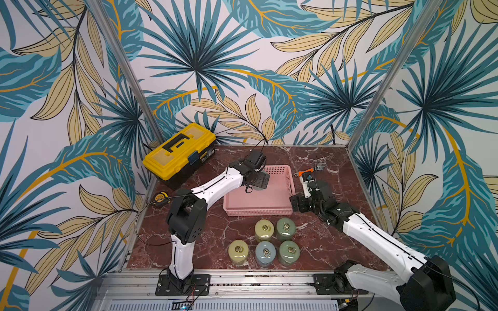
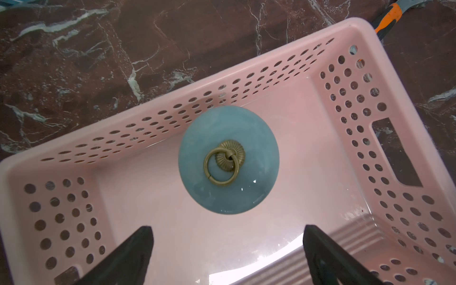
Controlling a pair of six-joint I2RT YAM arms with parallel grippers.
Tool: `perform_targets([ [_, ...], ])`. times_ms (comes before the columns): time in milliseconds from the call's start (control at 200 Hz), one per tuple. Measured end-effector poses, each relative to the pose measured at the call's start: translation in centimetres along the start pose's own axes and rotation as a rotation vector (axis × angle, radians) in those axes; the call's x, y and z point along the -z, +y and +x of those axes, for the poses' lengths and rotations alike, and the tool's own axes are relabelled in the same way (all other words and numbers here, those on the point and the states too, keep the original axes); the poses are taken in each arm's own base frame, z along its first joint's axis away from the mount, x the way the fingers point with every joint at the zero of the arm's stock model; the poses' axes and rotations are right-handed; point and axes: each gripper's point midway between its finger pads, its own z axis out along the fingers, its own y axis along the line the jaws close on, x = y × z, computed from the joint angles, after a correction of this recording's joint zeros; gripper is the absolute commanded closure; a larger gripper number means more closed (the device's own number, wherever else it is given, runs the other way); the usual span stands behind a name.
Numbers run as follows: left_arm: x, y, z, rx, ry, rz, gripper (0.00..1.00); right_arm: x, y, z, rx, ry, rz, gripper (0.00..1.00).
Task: Take the tea canister out of the basket
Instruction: Pick up the tea canister from the basket.
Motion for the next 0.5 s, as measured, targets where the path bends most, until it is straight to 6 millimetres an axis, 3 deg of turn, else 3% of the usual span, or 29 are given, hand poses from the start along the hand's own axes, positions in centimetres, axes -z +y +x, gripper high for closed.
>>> perform_targets([
  [501,-2.3,-0.1,-0.7,-0.006,0.004,-0.02,0.0,0.0,0.0,-0.3,-0.003,-0.01,-0.002,0.01],
])
